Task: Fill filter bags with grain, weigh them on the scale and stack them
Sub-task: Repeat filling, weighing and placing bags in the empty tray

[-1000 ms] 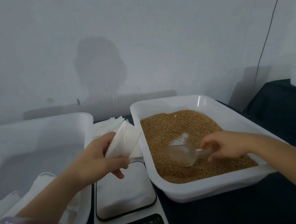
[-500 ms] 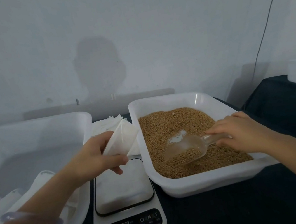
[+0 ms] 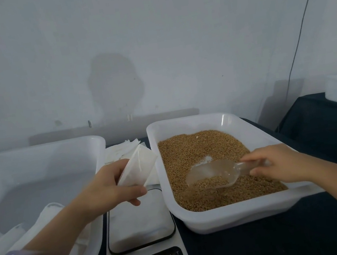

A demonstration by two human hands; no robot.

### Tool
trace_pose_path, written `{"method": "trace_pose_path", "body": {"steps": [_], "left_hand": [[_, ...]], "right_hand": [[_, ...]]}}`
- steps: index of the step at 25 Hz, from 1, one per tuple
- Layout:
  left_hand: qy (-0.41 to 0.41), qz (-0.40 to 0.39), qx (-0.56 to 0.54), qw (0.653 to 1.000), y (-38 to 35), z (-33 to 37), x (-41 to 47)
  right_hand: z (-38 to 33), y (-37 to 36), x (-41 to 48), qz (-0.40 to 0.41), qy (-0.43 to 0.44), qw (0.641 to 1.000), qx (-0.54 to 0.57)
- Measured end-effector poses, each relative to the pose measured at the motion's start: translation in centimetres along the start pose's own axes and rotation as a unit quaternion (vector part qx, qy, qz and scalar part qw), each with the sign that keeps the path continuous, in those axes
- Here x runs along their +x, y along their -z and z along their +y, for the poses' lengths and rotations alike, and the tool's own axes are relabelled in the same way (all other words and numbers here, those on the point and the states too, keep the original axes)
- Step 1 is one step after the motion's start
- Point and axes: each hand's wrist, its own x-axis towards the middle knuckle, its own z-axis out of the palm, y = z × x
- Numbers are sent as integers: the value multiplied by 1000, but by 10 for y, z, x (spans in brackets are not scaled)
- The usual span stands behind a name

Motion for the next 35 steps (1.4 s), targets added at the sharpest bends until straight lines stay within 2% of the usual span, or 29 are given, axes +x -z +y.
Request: {"method": "trace_pose_path", "body": {"steps": [6, 12, 17, 19, 24, 29, 35], "left_hand": [[22, -10, 18, 1000, -7, 19, 7], [-10, 14, 30, 999, -52, 39, 36], [-28, 58, 55, 996, -78, 29, 55], [-33, 67, 57, 996, -85, 23, 61], [-31, 126, 67, 989, -96, 19, 64], [-33, 147, 91, 984, -101, 16, 65], [-24, 155, 103, 982, -102, 14, 64]], "right_hand": [[-5, 16, -6, -11, -3, 999, 38], [-11, 62, -11, 101, 25, 993, 63], [-13, 87, -18, 145, 55, 985, 72], [-13, 92, -19, 162, 70, 983, 48], [-23, 106, -13, 140, 73, 981, -109], [-35, 117, -8, 172, 83, 970, -153], [-47, 120, -4, 167, 82, 963, -193]]}}
